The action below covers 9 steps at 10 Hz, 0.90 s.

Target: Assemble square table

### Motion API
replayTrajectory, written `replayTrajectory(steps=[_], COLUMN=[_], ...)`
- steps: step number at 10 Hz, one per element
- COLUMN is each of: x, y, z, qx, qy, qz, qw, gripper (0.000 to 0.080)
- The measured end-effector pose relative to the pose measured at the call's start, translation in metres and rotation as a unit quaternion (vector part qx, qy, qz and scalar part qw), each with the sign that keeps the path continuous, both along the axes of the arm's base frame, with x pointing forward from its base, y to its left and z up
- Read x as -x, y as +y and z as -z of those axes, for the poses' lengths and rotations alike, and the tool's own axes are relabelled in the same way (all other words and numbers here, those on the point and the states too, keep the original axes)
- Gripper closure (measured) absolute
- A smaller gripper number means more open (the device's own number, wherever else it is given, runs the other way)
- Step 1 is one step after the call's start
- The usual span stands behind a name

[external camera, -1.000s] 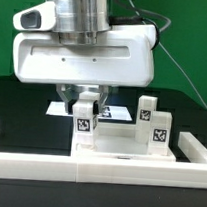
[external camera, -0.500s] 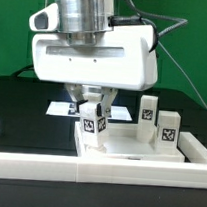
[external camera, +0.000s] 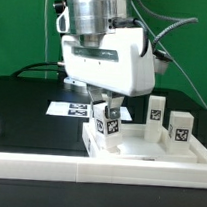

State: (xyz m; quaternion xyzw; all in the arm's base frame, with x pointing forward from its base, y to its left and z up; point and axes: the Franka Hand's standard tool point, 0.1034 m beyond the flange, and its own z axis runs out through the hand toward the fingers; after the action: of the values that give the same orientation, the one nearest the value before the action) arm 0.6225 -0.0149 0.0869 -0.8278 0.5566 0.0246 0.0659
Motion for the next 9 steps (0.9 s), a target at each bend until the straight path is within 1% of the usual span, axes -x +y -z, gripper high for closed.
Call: replayTrajectory(steps=[2, 4, 5, 6, 7, 8, 9], x=[-0.0006, -0.0006, -0.0006, -0.0005, -0.0005, -0.0005, -0.0006], y=[0.0067, 0.0079, 0.0083, 0.0085, 0.0085, 0.0085, 0.0092], z=[0.0000, 0.0001, 0.0003, 0.0005, 0.0006, 0.0008, 0.0007], qx=[-0.011, -0.016, -0.016, -0.016, -0.015, -0.014, -0.014], qy=[0.010, 0.012, 0.012, 0.012, 0.009, 0.006, 0.005], qz=[0.077, 0.097, 0.095, 0.094, 0.074, 0.058, 0.046], qw=[0.997, 0.995, 0.995, 0.995, 0.997, 0.998, 0.999], gripper=[0.0509, 0.0509, 0.0457, 0.0290, 0.0290, 0.0180, 0.0159])
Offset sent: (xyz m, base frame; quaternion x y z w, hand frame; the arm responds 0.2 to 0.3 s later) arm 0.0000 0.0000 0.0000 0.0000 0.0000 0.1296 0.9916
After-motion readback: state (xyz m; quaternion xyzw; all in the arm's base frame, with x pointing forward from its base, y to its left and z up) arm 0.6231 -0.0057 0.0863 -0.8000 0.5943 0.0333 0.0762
